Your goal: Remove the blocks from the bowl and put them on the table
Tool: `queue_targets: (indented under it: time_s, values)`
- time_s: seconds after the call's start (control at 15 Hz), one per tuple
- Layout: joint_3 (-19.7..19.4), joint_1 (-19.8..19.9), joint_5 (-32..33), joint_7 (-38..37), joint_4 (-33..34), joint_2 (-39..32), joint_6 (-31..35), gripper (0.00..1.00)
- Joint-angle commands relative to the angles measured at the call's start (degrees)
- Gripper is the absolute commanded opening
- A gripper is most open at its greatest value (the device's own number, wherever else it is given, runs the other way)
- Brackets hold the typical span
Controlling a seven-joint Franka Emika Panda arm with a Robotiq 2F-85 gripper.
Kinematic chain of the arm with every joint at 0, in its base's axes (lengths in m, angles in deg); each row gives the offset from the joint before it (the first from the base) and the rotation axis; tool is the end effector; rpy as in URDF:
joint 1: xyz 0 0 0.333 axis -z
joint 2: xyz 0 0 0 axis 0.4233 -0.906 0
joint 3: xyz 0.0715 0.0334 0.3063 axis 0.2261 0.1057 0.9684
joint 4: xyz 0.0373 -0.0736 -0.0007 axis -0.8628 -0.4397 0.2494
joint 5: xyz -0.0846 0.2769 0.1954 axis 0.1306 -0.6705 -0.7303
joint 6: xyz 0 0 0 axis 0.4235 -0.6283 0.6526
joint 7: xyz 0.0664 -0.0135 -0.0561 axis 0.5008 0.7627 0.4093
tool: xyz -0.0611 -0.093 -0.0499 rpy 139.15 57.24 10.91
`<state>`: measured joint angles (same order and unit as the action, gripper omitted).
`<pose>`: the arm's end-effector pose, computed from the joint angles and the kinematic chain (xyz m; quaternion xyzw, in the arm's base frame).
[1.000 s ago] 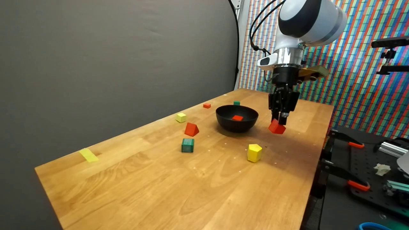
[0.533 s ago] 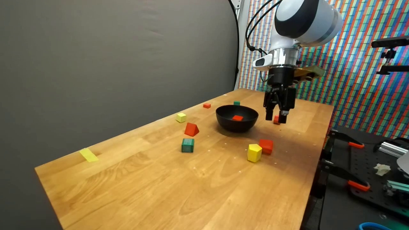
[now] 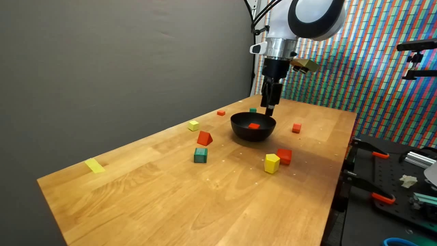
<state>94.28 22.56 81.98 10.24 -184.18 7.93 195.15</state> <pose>0.4541 0.0680 0.2737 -0.9437 -0.3281 -0.0400 0.0139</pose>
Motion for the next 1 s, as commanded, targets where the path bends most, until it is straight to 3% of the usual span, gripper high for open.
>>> queue_targets:
  time_s: [0.0,0.13,0.2,0.93]
  values:
    - [-2.6,-0.9,10.5,-12.8,10.1,-8.2,-1.7,1.00]
    - [-3.7,-0.9,13.9,-16.3,14.5,-11.7,-3.5,1.00]
    - [-1.7,0.5,11.3,-13.0,8.8,-7.5,-1.2,1.00]
    - [-1.7,0.9,8.7,-21.0,14.7,-19.3,7.1,1.00]
